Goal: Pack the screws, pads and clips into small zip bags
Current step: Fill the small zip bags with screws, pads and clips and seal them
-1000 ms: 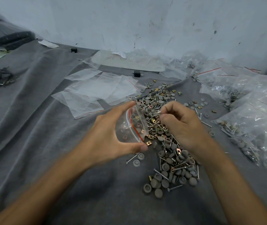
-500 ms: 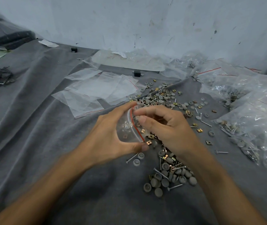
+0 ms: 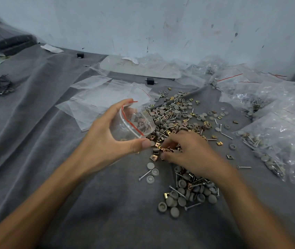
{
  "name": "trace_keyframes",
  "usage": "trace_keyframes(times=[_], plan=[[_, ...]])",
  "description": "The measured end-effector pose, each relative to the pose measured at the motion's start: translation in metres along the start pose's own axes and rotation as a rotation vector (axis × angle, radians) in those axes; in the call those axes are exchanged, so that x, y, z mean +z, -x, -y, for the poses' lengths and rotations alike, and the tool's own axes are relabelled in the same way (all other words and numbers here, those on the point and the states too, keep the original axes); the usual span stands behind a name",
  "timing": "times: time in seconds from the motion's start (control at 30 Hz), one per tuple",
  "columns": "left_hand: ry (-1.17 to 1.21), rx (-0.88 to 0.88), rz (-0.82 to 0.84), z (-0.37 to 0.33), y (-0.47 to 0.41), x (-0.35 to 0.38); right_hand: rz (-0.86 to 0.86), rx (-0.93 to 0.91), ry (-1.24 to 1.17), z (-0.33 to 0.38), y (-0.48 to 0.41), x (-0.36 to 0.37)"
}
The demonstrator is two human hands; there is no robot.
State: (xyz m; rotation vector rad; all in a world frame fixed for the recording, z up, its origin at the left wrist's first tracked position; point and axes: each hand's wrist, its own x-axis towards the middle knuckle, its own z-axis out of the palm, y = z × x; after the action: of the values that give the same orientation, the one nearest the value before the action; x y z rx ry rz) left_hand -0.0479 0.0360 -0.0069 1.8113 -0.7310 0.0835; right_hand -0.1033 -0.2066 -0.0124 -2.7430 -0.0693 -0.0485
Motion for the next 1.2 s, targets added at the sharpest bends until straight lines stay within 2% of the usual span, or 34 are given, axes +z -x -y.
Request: trace_keyframes(times=[0.23, 0.63, 1.2], plan=[[0.004, 0.003, -0.005, -0.001, 0.001, 0.0, 0.149, -0.001, 0.092, -0.004, -0.004, 0.008], [-0.016, -0.02, 0.005, -0.001, 0.001, 0.0, 0.019, -0.073, 0.125, -0.011, -0.01, 0.019], [-0.042, -0.021, 0.027, 0.006, 0.001, 0.006, 0.06, -0.08, 0.242, 0.006, -0.002, 0.014]])
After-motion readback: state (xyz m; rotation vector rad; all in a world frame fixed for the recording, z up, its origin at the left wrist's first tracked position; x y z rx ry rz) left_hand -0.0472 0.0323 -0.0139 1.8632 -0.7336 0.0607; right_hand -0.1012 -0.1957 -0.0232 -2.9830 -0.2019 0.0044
